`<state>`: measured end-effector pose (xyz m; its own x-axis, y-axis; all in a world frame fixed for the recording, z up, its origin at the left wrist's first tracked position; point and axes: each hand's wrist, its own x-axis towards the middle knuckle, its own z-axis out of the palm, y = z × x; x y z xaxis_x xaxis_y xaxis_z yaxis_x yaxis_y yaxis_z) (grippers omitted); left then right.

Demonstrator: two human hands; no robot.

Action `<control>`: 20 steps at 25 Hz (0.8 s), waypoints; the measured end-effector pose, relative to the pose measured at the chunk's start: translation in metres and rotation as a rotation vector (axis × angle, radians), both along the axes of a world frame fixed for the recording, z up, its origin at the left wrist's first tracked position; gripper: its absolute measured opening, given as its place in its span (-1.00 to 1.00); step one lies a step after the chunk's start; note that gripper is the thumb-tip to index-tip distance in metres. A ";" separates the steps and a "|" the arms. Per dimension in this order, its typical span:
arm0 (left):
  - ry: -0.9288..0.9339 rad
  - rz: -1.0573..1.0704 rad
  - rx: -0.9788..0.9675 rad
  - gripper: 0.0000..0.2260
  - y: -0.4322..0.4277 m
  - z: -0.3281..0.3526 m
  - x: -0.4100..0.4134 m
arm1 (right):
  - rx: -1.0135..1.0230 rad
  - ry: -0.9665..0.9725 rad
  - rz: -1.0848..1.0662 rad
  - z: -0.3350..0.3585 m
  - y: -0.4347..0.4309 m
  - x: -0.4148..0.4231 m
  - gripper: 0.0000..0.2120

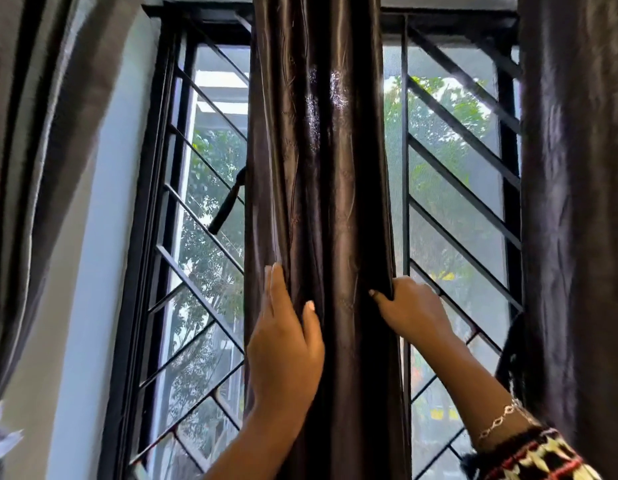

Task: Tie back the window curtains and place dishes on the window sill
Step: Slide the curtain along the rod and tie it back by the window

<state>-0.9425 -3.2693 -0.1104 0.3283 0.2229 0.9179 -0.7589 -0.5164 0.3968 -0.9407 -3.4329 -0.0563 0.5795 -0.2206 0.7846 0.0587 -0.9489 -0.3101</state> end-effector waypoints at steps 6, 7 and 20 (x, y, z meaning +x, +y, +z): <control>-0.099 0.064 0.232 -0.33 -0.009 -0.036 0.001 | -0.031 -0.040 0.029 -0.020 0.017 0.001 -0.67; -0.056 0.108 0.281 -0.38 -0.008 -0.042 0.003 | -0.029 -0.052 0.050 -0.022 0.022 0.001 -0.66; -0.127 0.533 0.416 -0.61 -0.001 -0.087 0.025 | 0.084 -0.060 0.325 -0.039 0.086 0.013 -0.54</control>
<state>-0.9171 -3.2699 -0.1970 0.1555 -0.0550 0.9863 -0.3861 -0.9224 0.0094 -0.9278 -3.3474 -0.0953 0.5831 -0.0972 0.8065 0.3745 -0.8488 -0.3731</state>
